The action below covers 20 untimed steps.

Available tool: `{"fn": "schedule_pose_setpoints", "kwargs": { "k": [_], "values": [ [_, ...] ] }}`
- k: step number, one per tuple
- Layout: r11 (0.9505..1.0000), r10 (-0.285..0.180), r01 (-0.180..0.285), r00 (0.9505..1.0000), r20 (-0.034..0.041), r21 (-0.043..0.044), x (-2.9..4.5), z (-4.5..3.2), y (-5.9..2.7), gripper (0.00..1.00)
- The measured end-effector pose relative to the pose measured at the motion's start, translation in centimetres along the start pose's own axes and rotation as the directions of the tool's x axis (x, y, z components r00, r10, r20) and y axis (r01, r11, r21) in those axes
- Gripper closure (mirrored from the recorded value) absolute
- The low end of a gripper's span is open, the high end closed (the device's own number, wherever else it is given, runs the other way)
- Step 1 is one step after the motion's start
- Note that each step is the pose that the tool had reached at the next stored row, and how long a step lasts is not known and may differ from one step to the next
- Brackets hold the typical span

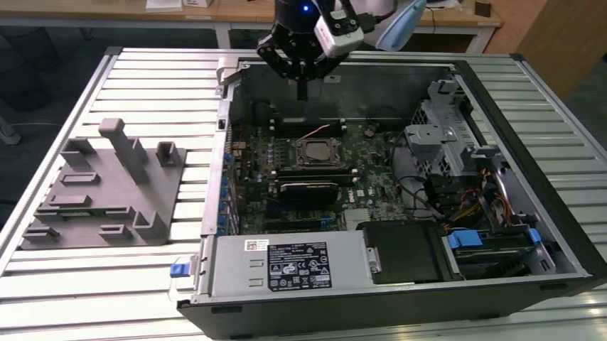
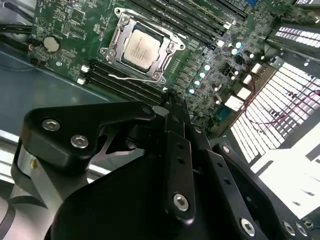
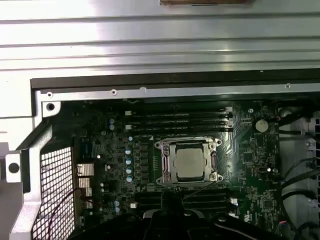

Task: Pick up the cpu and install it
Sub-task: 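Close the cpu cover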

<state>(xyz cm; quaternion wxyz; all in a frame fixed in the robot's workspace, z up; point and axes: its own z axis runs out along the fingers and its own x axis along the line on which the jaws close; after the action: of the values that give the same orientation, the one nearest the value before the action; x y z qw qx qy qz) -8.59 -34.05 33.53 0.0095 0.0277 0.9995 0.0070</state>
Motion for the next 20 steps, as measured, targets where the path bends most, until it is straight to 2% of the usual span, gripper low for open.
{"fn": "schedule_pose_setpoints", "kwargs": {
  "k": [20],
  "values": [
    [1.0000,0.000,0.000,1.0000,0.0000,-0.0001,0.06,3.60,-0.05,0.89]
  ]
}}
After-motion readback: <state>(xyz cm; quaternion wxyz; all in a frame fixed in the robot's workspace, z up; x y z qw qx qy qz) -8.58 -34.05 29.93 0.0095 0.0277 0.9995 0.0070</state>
